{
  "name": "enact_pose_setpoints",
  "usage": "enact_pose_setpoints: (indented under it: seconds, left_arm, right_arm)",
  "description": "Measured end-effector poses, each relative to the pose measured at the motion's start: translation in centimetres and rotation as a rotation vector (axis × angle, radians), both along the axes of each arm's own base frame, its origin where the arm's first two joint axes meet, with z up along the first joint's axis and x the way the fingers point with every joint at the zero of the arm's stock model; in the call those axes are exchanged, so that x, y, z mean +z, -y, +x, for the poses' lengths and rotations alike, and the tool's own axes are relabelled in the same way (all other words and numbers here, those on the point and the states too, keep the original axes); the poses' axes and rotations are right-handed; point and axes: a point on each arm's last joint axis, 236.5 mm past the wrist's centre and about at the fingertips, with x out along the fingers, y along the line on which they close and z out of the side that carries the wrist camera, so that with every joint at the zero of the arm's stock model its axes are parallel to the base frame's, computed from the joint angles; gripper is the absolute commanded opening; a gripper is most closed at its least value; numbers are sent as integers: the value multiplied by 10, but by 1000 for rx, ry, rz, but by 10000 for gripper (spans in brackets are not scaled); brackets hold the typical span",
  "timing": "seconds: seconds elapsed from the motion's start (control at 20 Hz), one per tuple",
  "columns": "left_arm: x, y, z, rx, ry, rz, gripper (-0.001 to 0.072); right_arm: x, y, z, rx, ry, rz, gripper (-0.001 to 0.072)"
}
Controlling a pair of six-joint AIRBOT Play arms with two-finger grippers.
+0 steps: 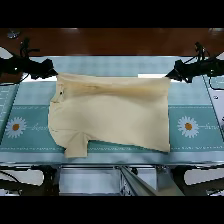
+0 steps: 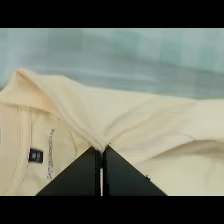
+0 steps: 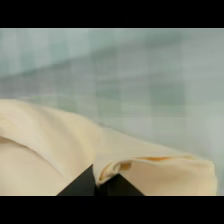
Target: Fold the shirts.
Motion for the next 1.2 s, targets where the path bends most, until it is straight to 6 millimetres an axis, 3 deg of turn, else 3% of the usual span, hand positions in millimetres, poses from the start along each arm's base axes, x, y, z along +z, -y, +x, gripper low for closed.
enact_pose_setpoints:
  seconds: [0.25, 0.45, 0.5, 0.55, 0.6, 0.65, 0.8, 0.95, 1.1, 1.2]
  left_arm:
    - [-34, -6, -62, -141, -218, -30, 20]
    - [-66, -9, -98, -186, -358, -35, 20]
    - [-70, -8, -102, -193, -373, -38, 31]
    - [-72, -7, -106, -199, -386, -40, 240]
    - [-73, -6, -110, -209, -402, -45, 646]
    - [-73, -7, -112, -213, -410, -42, 700]
    - [-65, -12, -116, -180, -438, -52, 700]
    - [-51, -31, -125, -104, -429, -55, 700]
    - [-54, -54, -162, 19, -455, -93, 700]
    - [-67, -60, -198, 105, -492, -161, 700]
  right_arm:
    - [-33, 2, -69, 161, -221, -72, 31]
    - [-68, 2, -105, 179, -348, -95, 31]
    - [-73, 2, -109, 169, -364, -96, 115]
    - [-76, 1, -111, 159, -376, -95, 439]
    - [-77, 2, -114, 149, -389, -95, 624]
    - [-75, 2, -115, 147, -396, -91, 624]
    - [-55, 13, -121, 138, -389, -103, 624]
    - [-31, 43, -137, 86, -351, -179, 624]
    - [-28, 60, -169, -24, -306, -202, 620]
    - [-36, 48, -193, -90, -269, -160, 620]
